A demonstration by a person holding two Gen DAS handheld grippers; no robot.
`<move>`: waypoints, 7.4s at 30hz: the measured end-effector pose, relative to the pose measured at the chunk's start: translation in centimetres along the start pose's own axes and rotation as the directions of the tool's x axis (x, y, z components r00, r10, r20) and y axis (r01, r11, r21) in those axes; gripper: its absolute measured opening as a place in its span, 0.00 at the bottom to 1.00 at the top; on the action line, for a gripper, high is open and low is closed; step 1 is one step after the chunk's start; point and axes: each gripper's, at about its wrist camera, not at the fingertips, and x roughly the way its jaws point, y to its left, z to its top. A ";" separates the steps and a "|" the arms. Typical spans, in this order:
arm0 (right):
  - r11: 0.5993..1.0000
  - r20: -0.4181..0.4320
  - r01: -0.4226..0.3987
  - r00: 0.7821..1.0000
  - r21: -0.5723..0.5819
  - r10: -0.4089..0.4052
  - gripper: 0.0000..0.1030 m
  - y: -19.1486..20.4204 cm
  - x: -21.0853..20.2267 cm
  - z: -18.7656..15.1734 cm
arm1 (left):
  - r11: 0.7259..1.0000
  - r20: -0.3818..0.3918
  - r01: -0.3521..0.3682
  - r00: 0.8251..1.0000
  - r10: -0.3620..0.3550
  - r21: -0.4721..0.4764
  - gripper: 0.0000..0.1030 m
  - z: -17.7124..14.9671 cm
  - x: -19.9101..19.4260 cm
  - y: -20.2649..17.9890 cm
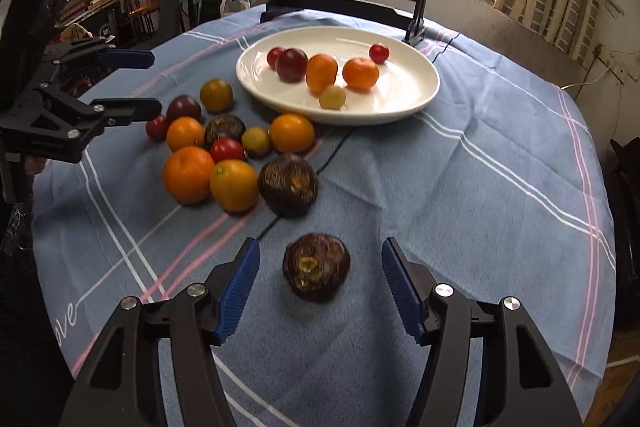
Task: Organize fruits
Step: 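Grasp a brown date with the right tool while the left tool grasps a mandarin, then carry the mandarin with the left tool while the right tool carries the date, release both on plate, then move both open tools back toward the remaining fruits, then grasp a red tomato with the left tool while the right tool grasps a yellow-orange tomato, release both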
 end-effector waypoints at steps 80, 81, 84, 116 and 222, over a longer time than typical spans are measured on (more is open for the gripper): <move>0.992 0.015 -0.114 0.993 -0.048 0.115 0.39 3.8 -0.2 1.1 | 0.997 -0.006 0.032 0.999 -0.033 -0.075 0.43 -0.3 1.0 -0.5; 0.992 0.014 -0.113 0.993 -0.048 0.114 0.39 3.8 -0.2 1.1 | 0.997 -0.007 0.035 0.999 -0.035 -0.075 0.43 -0.2 1.1 -0.5; 0.992 0.013 -0.114 0.993 -0.049 0.115 0.39 3.8 -0.2 1.2 | 0.997 -0.008 0.032 0.999 -0.032 -0.074 0.43 -0.2 1.1 -0.5; 0.992 0.037 -0.109 0.993 -0.068 0.112 0.39 3.7 -0.8 2.2 | 0.997 0.003 -0.005 1.000 0.005 -0.078 0.43 1.6 1.4 1.3; 0.986 0.265 -0.166 0.951 -0.001 0.160 0.40 4.4 -3.1 7.2 | 0.984 0.124 -0.100 0.985 0.119 -0.145 0.30 3.7 -1.1 3.5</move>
